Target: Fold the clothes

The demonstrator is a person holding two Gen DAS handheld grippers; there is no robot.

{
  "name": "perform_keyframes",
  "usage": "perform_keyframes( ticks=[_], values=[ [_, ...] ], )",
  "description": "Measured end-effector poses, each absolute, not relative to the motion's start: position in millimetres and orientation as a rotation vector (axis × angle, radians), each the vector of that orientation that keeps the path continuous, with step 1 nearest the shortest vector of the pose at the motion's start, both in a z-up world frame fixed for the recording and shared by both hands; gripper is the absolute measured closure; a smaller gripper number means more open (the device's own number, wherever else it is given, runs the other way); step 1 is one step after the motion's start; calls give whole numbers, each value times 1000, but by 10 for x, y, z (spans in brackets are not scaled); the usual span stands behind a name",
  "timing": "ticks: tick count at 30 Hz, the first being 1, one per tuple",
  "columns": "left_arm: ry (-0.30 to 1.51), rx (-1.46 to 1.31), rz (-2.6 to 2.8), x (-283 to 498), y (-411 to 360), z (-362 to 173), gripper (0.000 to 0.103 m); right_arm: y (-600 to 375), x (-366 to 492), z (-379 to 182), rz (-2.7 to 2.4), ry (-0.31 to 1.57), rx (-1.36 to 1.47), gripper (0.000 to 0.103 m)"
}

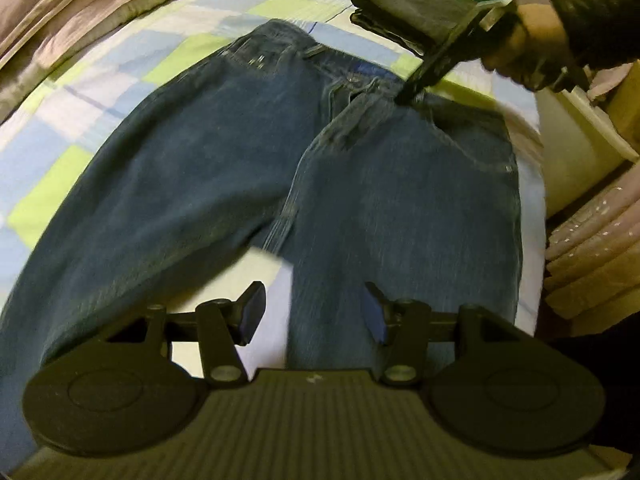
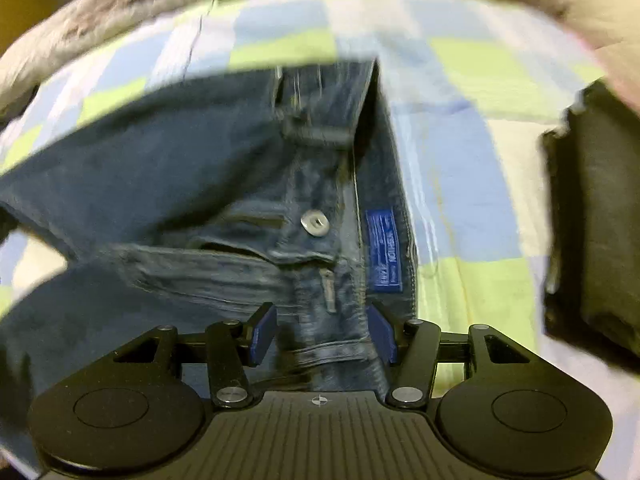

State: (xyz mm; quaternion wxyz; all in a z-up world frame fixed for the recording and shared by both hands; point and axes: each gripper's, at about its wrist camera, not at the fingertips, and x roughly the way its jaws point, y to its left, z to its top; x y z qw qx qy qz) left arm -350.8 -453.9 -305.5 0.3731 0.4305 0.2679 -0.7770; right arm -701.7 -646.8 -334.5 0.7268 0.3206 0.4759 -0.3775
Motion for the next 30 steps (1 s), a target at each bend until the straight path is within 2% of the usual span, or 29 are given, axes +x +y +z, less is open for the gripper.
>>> perform_keyframes(
  ticks=[3,4,5,7,13,16,25,26,27,28,29,30],
  values=[
    [683,1129,-1972,-3763,-4725,-3033,55,-6640,-7126,-3531,-730,1057,766,49],
    [679,1136,-1975,-3833,-4766,-3026,55,-6648,-7159,-3514,-709,1047,767,52],
    [675,1143,-1978,-3900,-4803,-3019,55,-6639,-7198,-3474,-690,1034,772,78],
    [658,1161,-1994,-4022,-4862,-2997,55,-6591,-7283,-3357,-672,1006,786,96],
    [564,1192,-2028,-4251,-5073,-2913,55,-6306,-7449,-2618,-671,847,698,99],
    [568,1181,-2004,-4249,-5176,-2933,54,-6369,-7379,-2457,-658,810,628,99],
    [597,1201,-1973,-4418,-5322,-3221,54,-7006,-7269,-3305,-630,901,777,98],
    [598,1202,-1978,-4449,-5321,-3244,54,-7038,-7300,-3315,-626,901,789,96],
    [598,1204,-1984,-4479,-5321,-3267,54,-7051,-7325,-3296,-630,887,786,80],
    [596,1208,-1989,-4508,-5320,-3289,54,-7065,-7347,-3280,-633,874,783,69],
    [594,1211,-1995,-4537,-5319,-3310,54,-7092,-7360,-3283,-634,862,779,45],
    [593,1213,-1999,-4556,-5318,-3331,54,-7118,-7372,-3286,-635,850,775,39]
  ],
)
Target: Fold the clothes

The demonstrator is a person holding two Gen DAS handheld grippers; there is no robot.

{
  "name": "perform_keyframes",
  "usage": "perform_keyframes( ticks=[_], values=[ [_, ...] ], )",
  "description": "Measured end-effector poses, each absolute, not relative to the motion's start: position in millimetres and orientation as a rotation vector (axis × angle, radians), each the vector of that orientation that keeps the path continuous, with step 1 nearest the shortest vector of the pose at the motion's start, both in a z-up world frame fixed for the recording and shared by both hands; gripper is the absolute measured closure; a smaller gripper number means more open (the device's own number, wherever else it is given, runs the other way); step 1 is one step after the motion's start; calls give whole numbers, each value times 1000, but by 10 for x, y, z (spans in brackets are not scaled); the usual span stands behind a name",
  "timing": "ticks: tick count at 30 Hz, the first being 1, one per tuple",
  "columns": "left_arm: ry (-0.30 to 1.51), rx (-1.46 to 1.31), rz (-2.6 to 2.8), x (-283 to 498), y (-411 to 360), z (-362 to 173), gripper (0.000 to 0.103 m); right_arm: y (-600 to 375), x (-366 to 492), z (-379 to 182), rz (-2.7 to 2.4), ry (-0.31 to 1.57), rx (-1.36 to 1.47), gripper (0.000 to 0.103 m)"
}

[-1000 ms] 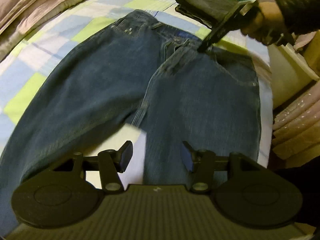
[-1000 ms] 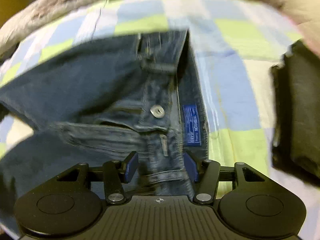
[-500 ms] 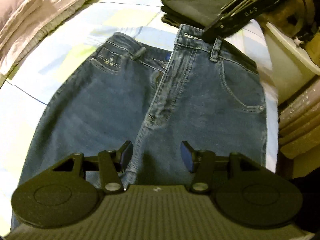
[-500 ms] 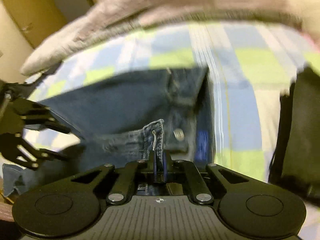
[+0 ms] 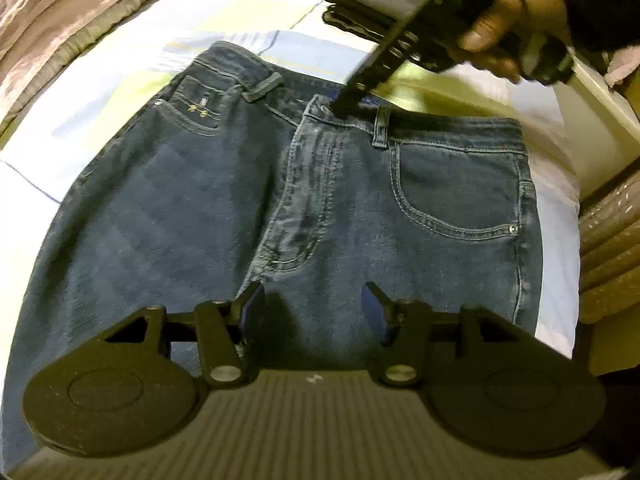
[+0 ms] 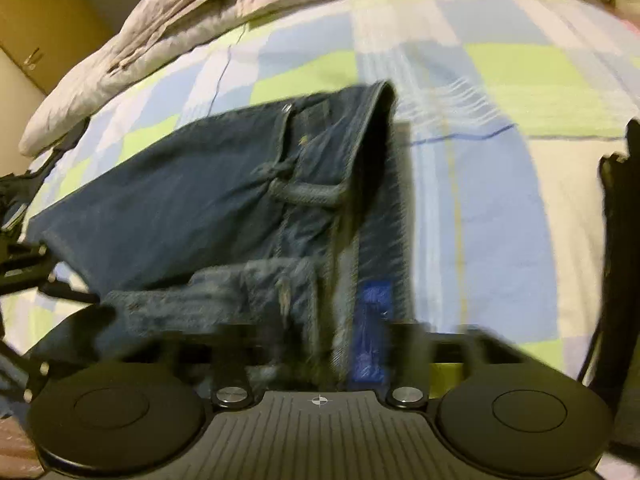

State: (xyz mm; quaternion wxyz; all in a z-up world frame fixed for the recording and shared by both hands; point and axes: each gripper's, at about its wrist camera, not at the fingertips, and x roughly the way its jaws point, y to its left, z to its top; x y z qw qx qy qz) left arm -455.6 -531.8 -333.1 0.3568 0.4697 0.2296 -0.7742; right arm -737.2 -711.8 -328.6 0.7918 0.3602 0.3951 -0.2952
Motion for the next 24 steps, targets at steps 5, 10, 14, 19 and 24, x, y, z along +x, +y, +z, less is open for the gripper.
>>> perform_keyframes(
  ticks=[5,10,14,19,24],
  values=[
    [591,1211,-1989,-4581,-5379,-3424,54,-7316,-7296,-3468,-521,803,811,40],
    [579,1234,-1988,-4582,-5441,-3495,54,-7382,-7197,-3653,-440,793,798,51],
    [559,1252,-2003,-4670,-5507,-3512,54,-7456,-7320,-3519,-484,813,850,101],
    [524,1233,-2060,-4952,-5687,-3506,52,-7514,-7648,-3046,-560,795,772,103],
    [535,1253,-2053,-5062,-5804,-3603,51,-7508,-7630,-3266,-576,893,752,102]
  ],
)
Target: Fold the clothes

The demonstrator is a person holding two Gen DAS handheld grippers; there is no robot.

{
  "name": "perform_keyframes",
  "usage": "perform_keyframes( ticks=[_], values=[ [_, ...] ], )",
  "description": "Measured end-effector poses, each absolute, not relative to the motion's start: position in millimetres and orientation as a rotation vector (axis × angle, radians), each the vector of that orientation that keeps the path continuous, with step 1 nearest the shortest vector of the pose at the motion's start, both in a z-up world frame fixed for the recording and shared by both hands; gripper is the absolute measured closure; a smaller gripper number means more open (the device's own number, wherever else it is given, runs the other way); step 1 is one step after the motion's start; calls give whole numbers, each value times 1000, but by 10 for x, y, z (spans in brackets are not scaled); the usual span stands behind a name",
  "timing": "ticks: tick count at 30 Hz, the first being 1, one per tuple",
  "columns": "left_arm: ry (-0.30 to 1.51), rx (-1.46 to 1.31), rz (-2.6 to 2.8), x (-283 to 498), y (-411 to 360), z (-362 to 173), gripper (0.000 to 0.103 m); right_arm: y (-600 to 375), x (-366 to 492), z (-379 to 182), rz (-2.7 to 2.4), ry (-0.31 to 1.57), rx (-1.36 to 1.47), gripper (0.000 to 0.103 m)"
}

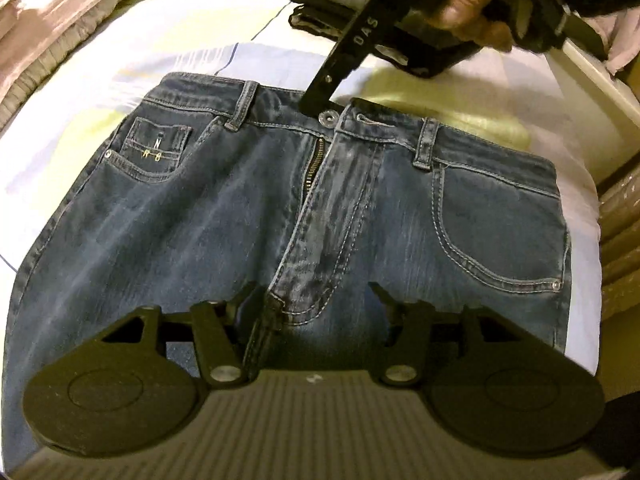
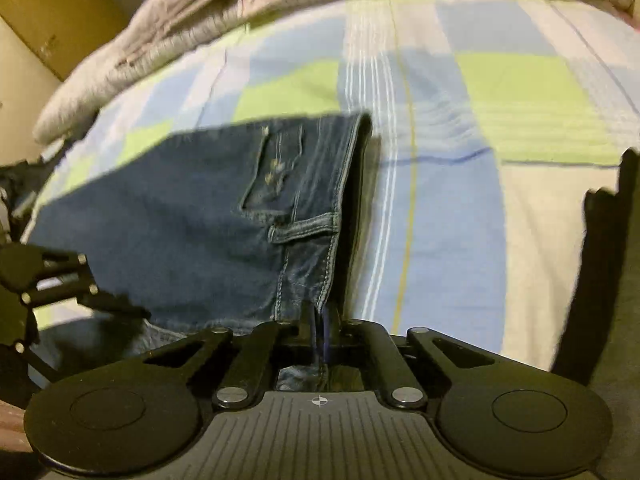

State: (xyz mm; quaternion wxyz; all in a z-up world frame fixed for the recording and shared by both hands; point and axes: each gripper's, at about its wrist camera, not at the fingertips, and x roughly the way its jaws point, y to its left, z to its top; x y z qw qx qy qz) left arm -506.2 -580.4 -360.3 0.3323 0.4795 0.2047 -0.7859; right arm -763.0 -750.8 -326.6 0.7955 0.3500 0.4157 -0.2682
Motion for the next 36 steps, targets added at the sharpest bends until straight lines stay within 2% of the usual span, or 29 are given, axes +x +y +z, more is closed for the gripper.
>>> perform_keyframes(
  ticks=[2,3,4,6,11,13,14,18,20,27,29,31,32,33,36],
  values=[
    [544,1248,-2049,-4982,-5779,-3578,51,-7470,-7647,-3268,-606,864,779,101],
    [549,1247,-2044,-4931,-5763,-3559,51,-7452,-7687,-3250,-625,836,806,95],
    [557,1249,-2033,-4889,-5730,-3538,51,-7414,-7757,-3212,-646,802,829,87],
    [568,1245,-2017,-4793,-5674,-3497,51,-7331,-7855,-3142,-684,778,841,58],
    [615,1217,-1985,-4692,-5594,-3462,51,-6979,-7920,-3150,-681,831,866,58],
    [611,1217,-1986,-4708,-5550,-3451,51,-6864,-7898,-3205,-685,865,866,91],
    [606,1214,-1989,-4721,-5536,-3436,51,-6841,-7886,-3142,-702,859,853,100],
    [580,1191,-2008,-4741,-5514,-3386,51,-6790,-7803,-2848,-730,836,752,101],
    [592,1208,-1994,-4754,-5539,-3454,51,-6888,-7751,-2905,-719,845,732,101],
    [617,1188,-1910,-4474,-5280,-3354,51,-7149,-7689,-3292,-700,907,780,100],
    [644,1166,-1861,-4295,-5123,-3256,51,-7088,-7674,-3203,-718,926,746,98],
    [671,1152,-1790,-4045,-4875,-3150,50,-6973,-7633,-3093,-748,951,685,79],
    [692,1147,-1744,-3903,-4741,-3104,50,-6906,-7608,-3031,-765,957,654,64],
    [713,1143,-1698,-3759,-4607,-3059,50,-6836,-7593,-2969,-774,945,642,57],
    [774,1135,-1561,-3330,-4166,-2939,49,-6624,-7480,-2837,-794,924,620,57]
  ],
)
